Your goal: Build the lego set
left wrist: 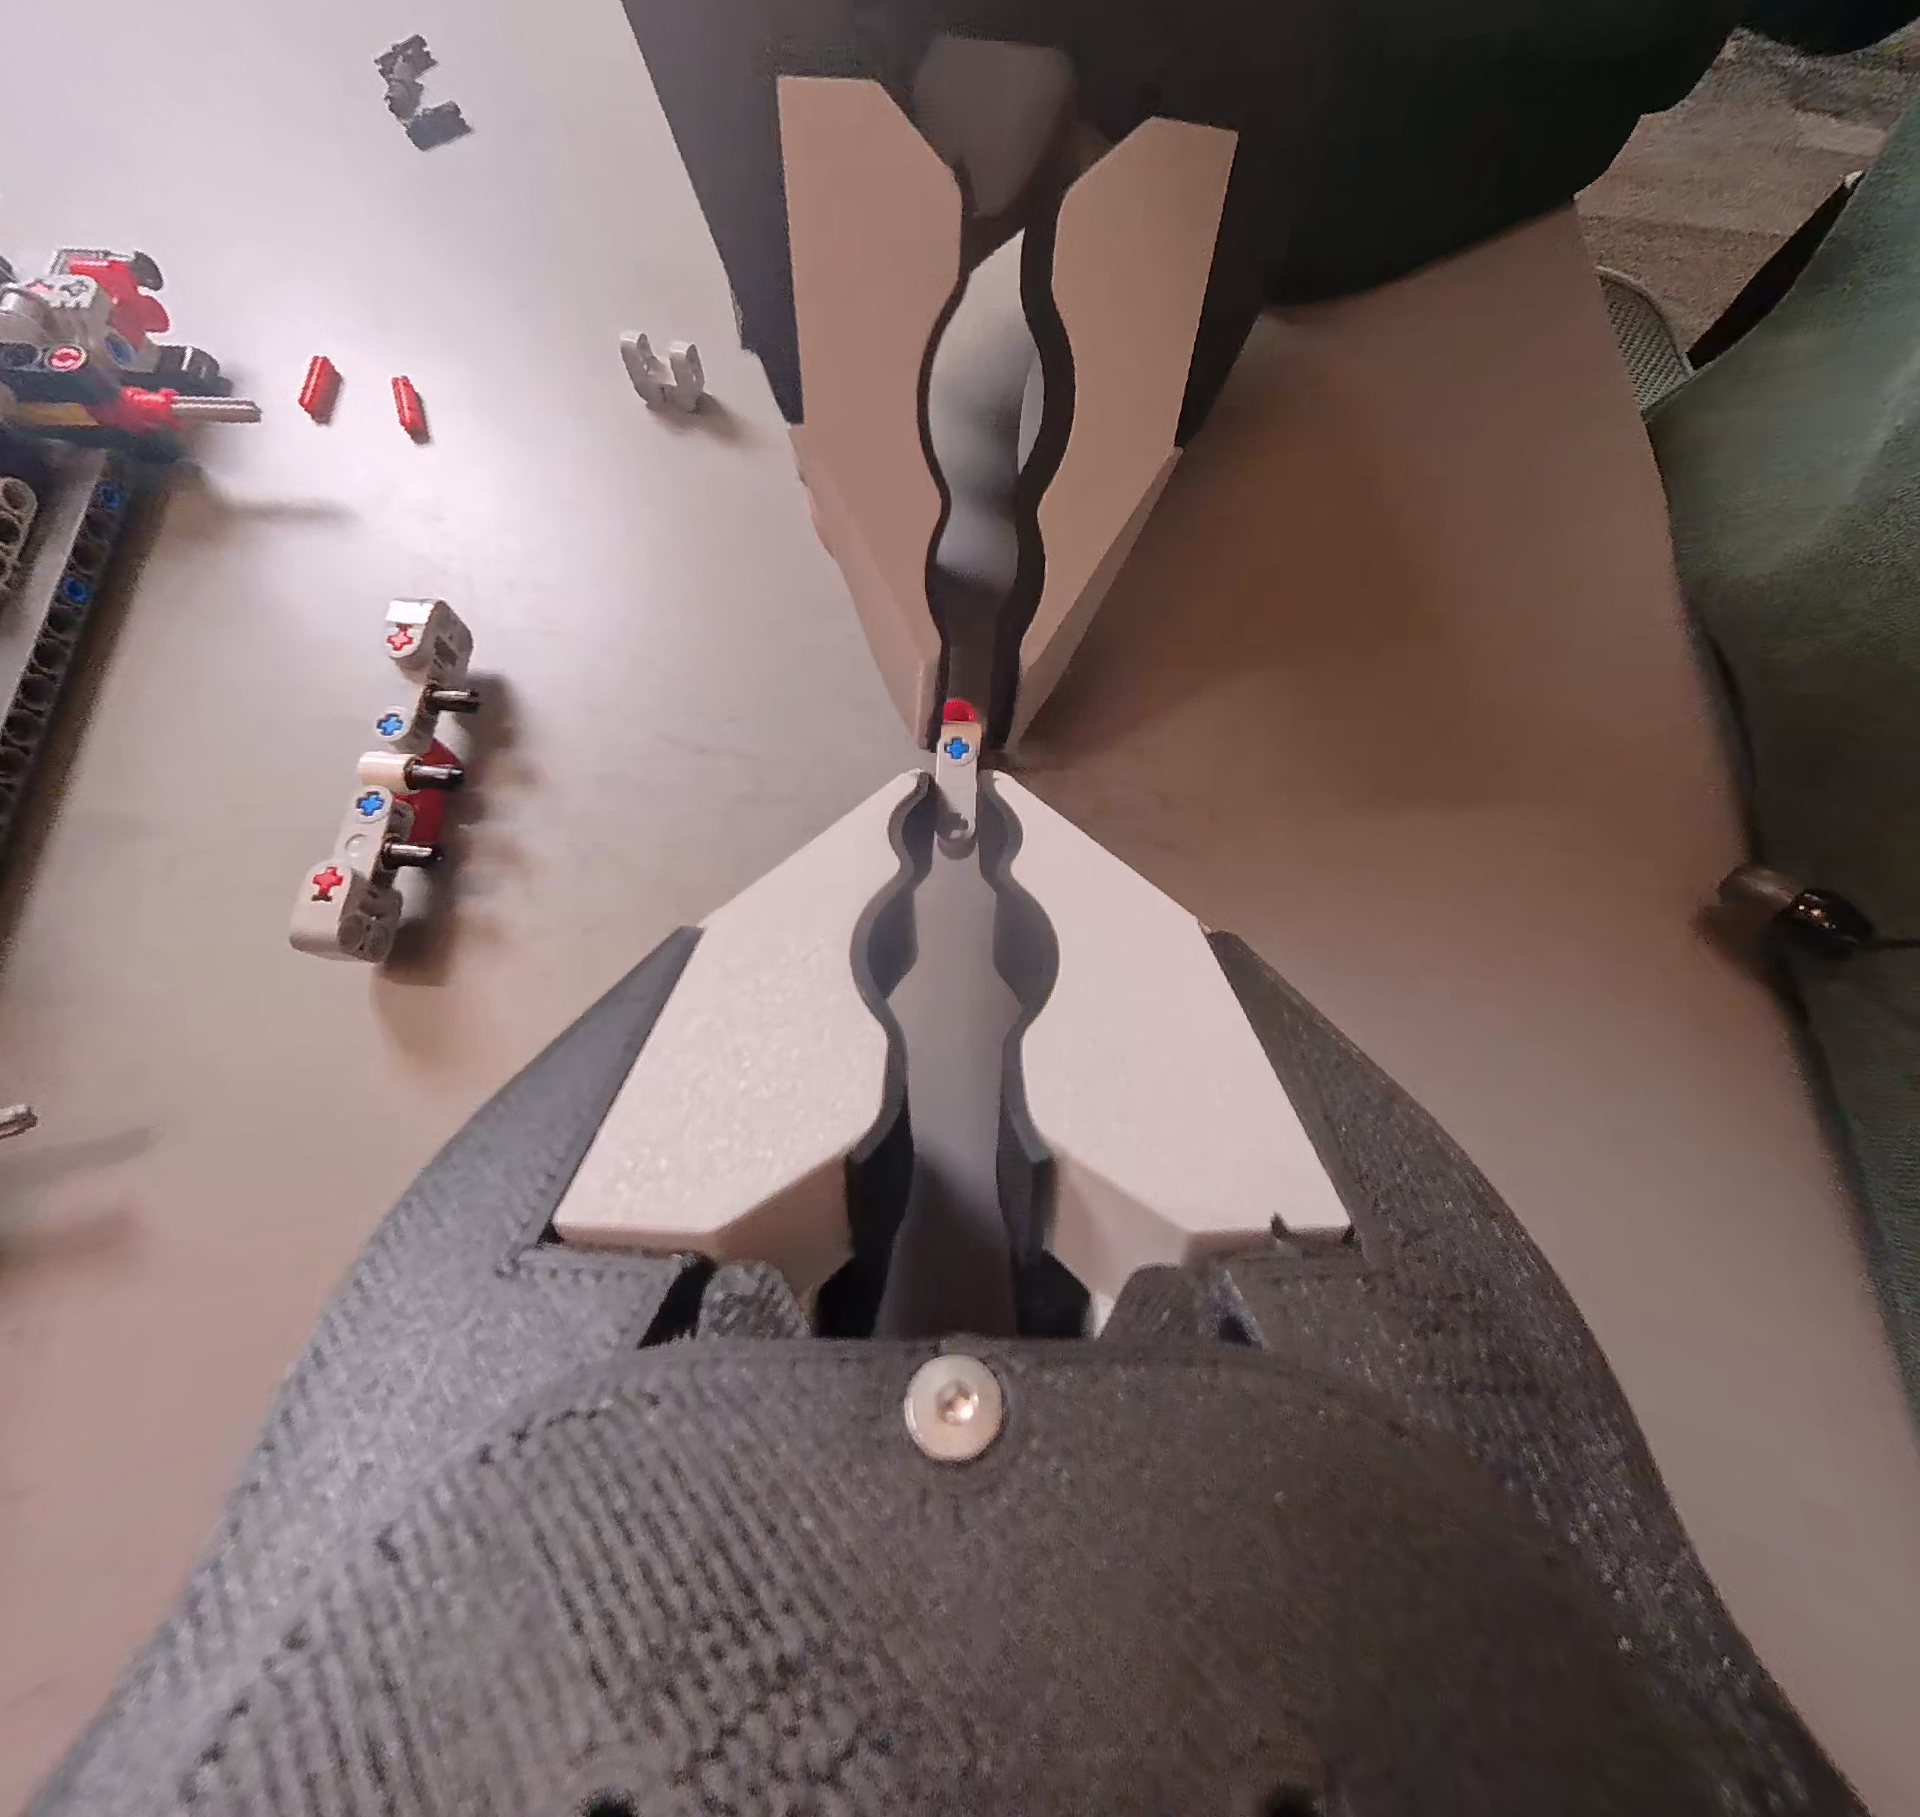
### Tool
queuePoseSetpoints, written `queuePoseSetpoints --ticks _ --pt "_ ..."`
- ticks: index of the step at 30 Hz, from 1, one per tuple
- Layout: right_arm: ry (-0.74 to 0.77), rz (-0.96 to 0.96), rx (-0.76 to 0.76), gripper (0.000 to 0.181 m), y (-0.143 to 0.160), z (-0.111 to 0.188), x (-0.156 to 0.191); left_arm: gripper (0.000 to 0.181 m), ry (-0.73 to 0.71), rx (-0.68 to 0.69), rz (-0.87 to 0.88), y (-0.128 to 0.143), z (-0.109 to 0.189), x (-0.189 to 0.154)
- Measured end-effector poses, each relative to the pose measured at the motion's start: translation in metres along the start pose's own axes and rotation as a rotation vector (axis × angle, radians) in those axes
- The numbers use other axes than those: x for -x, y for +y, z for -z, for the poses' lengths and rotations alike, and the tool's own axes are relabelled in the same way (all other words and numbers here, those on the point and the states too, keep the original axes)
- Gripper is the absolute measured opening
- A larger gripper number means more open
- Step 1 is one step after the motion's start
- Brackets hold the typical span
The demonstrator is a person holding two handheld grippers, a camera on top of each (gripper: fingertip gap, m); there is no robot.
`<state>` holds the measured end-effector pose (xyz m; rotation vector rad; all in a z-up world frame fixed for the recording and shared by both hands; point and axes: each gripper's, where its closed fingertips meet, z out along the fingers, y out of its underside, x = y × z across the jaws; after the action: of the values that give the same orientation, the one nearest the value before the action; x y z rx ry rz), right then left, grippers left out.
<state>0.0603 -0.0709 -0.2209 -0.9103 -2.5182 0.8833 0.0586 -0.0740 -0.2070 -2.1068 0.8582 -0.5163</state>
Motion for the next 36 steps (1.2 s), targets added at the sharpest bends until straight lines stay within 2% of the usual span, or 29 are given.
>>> queuePoseSetpoints --ticks 12,27,36 --pt "0.003 -0.042 0.005 0.006 0.0006 -0.0009 -0.0009 0.006 -0.031 0.042 0.022 0.0013 -0.0009 0.0011" --pt "-0.003 -0.053 0.001 0.006 0.0012 -0.0013 -0.0007 0.005 0.008 0.235 -0.008 0.0090 -0.0061 0.0002" --pt "0.013 -0.039 0.006 0.006 0.0021 -0.0020 0.0005 0.009 0.009 0.140 0.000 0.0030 -0.0052 0.0000"
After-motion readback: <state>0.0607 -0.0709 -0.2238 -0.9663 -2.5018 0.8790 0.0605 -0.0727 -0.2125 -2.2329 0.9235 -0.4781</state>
